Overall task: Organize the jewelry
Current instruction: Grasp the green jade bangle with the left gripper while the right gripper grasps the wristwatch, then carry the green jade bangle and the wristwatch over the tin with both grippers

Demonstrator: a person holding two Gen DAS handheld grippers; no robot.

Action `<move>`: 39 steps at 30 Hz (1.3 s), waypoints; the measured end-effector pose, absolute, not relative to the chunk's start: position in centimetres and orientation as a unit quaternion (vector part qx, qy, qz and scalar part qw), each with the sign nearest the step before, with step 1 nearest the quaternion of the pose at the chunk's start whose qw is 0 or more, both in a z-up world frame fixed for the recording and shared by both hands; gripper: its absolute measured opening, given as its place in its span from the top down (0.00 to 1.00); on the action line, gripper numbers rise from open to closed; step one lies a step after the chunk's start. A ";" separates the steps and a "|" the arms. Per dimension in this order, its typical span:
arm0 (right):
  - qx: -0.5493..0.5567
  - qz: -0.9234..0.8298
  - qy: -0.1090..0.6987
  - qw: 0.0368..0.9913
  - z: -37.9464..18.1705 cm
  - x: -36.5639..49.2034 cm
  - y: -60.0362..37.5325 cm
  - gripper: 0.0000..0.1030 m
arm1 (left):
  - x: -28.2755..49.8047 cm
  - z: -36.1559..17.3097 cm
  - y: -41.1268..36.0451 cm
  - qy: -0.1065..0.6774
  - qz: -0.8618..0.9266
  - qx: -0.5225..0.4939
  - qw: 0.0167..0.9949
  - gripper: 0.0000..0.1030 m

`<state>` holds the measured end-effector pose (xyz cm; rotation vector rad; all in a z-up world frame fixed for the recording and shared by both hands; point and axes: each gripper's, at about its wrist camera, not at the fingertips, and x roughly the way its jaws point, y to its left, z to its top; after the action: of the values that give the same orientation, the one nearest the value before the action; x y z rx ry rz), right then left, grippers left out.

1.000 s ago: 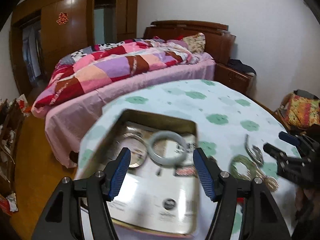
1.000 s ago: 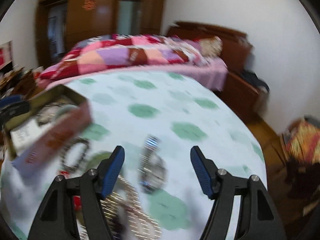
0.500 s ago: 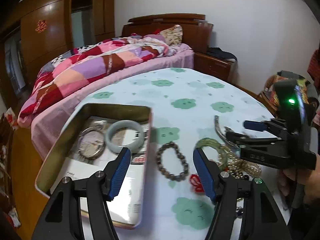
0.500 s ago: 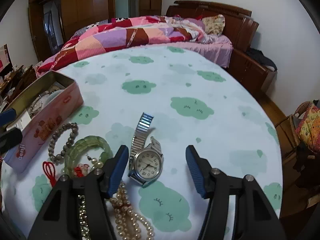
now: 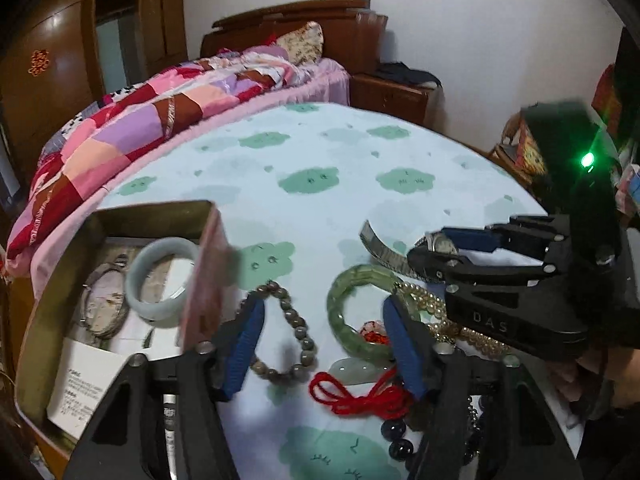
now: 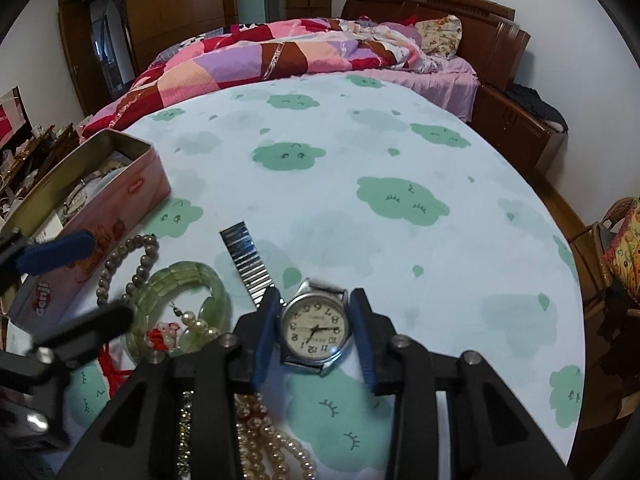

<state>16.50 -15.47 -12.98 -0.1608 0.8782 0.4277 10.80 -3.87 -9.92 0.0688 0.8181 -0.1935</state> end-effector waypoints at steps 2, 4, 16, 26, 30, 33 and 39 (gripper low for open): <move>-0.080 0.205 0.420 0.880 -13.1 16.4 -15.3 0.63 | 11.2 -10.5 -4.1 0.408 -0.098 0.034 0.907 0.58; -0.082 0.205 0.420 0.880 -13.0 16.4 -15.3 0.63 | 11.3 -10.7 -4.1 0.415 -0.106 0.028 0.903 0.63; -0.069 0.206 0.411 0.886 -12.6 16.4 -15.8 0.63 | 11.4 -11.4 -3.7 0.420 -0.120 0.008 0.899 0.94; -0.058 0.199 0.378 0.902 -11.6 15.6 -16.4 0.63 | 9.9 -10.0 -3.3 0.379 -0.112 0.001 0.919 0.94; -0.055 0.196 0.363 0.909 -11.2 15.4 -16.5 0.63 | 9.4 -9.2 -3.2 0.361 -0.102 0.005 0.927 0.94; -0.053 0.194 0.351 0.915 -10.9 15.1 -16.7 0.63 | 9.3 -9.0 -3.0 0.353 -0.095 0.004 0.931 0.94; -0.050 0.195 0.335 0.920 -10.5 14.8 -16.9 0.63 | 9.1 -8.9 -2.5 0.343 -0.087 -0.004 0.935 0.94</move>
<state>14.84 -16.92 -10.51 -0.1037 0.6892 0.4008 9.15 -2.52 -8.88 -0.0079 0.7021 -0.1773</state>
